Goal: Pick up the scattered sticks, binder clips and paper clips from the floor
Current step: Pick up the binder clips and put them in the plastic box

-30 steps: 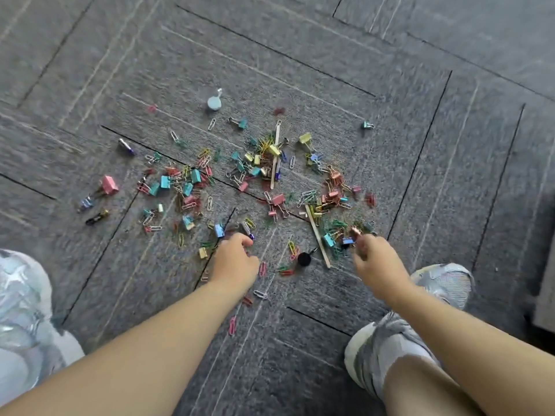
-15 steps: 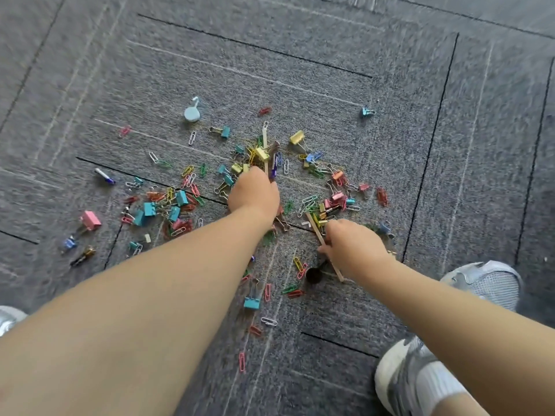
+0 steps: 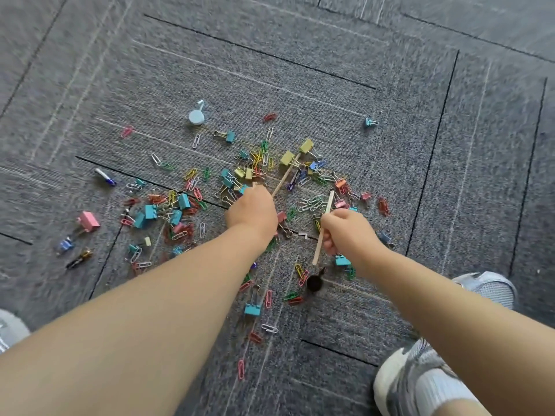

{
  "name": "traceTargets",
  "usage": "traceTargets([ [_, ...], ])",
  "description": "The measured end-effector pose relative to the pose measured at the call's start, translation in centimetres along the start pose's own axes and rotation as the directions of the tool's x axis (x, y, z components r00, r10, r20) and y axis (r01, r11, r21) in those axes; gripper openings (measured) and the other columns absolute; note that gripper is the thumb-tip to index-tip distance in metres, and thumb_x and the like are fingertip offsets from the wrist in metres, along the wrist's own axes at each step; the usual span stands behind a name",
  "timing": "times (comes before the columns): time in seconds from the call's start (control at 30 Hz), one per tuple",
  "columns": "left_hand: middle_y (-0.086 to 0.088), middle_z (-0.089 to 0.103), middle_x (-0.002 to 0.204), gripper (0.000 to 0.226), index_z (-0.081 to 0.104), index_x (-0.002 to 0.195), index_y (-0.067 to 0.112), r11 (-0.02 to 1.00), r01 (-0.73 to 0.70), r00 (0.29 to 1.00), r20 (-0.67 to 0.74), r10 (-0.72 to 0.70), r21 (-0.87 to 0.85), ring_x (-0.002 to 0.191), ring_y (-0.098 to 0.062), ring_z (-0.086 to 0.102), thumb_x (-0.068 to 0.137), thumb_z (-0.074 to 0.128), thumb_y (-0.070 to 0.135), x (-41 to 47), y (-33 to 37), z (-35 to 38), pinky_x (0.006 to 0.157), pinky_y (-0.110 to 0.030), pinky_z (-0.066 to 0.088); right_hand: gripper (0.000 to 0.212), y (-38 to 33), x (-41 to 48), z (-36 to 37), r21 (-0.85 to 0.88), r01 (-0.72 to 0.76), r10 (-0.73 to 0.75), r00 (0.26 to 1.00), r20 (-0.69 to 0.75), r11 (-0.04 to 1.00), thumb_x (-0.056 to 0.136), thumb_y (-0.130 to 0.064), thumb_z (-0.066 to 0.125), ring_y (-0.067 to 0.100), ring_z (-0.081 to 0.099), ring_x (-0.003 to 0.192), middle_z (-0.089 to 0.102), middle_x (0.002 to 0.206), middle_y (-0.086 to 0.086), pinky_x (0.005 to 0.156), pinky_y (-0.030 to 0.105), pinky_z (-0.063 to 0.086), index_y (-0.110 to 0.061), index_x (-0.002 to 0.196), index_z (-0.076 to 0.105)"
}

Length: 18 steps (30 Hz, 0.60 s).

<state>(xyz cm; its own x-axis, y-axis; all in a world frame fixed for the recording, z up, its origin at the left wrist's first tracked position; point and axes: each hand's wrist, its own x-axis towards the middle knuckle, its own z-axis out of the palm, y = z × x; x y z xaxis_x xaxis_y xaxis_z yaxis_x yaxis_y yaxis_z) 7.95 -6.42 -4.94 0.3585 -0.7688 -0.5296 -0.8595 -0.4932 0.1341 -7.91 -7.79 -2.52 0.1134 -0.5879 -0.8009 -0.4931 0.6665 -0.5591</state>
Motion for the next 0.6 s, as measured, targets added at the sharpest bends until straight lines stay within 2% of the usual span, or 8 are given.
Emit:
traceTargets([
  [0.1,-0.009,0.06,0.103,0.023,0.053,0.107,0.006,0.979,-0.028,0.995,0.085,0.046,-0.203,0.094,-0.028,0.058,0.1,0.038,0.022,-2.2,0.3,-1.4,0.073,-0.032,0.046,0.008,-2.4,-1.7,-0.6,0.183,0.004,-0.007,1.0,0.016,0.983,0.09,-0.003,0.046,0.019,0.056,0.054,0.057,0.075,0.015,0.056,0.029,0.053,-0.004,0.083,0.05],
  [0.2,-0.006,0.06,0.095,0.021,0.052,0.101,0.011,0.877,-0.001,0.977,0.188,0.104,-0.48,0.075,-0.018,0.053,0.102,0.037,0.025,-5.9,1.5,-4.4,0.064,-0.029,0.04,0.006,-5.3,-4.9,-2.0,0.177,0.064,-0.062,0.998,-0.018,0.982,0.09,0.0,0.049,0.016,0.057,0.052,0.062,0.077,0.014,0.054,0.028,0.054,-0.004,0.087,0.052],
  [0.27,-0.003,0.059,0.088,0.021,0.053,0.097,0.014,0.806,-0.025,0.966,0.193,0.172,-0.591,0.064,-0.013,0.047,0.101,0.038,0.028,-8.7,2.6,-8.2,0.056,-0.027,0.037,0.007,-7.9,-8.4,-3.4,0.214,0.089,-0.085,0.996,-0.028,0.973,0.089,0.004,0.05,0.017,0.054,0.051,0.061,0.075,0.014,0.052,0.029,0.05,-0.002,0.088,0.054],
  [0.33,0.001,0.055,0.08,0.022,0.055,0.099,0.014,0.756,-0.101,0.949,0.166,0.269,-0.647,0.059,-0.01,0.044,0.101,0.039,0.03,-11.6,3.8,-12.5,0.052,-0.024,0.035,0.007,-10.3,-12.5,-4.7,0.29,0.093,-0.09,0.996,-0.025,0.952,0.088,0.004,0.052,0.018,0.054,0.052,0.059,0.072,0.012,0.05,0.028,0.051,-0.002,0.086,0.057],
  [0.47,0.006,0.056,0.078,0.016,0.058,0.098,0.016,0.619,-0.271,0.906,0.023,0.423,-0.737,0.065,-0.007,0.047,0.1,0.046,0.026,-18.7,6.3,-21.2,0.059,-0.025,0.038,0.014,-14.3,-21.5,-7.2,0.476,0.098,-0.087,0.995,-0.044,0.874,0.092,-0.01,0.054,0.018,0.055,0.06,0.059,0.067,0.006,0.054,0.028,0.049,-0.007,0.079,0.06],
  [0.6,0.003,0.057,0.074,0.012,0.058,0.093,0.015,0.512,-0.4,0.867,-0.133,0.48,-0.761,0.064,-0.011,0.049,0.098,0.049,0.022,-27.1,8.8,-28.3,0.065,-0.029,0.043,0.016,-17.3,-32.7,-10.5,0.642,0.256,-0.235,0.964,-0.12,0.722,0.096,-0.012,0.049,0.008,0.053,0.042,0.059,0.051,-0.002,0.039,0.016,0.038,-0.012,0.081,0.057],
])
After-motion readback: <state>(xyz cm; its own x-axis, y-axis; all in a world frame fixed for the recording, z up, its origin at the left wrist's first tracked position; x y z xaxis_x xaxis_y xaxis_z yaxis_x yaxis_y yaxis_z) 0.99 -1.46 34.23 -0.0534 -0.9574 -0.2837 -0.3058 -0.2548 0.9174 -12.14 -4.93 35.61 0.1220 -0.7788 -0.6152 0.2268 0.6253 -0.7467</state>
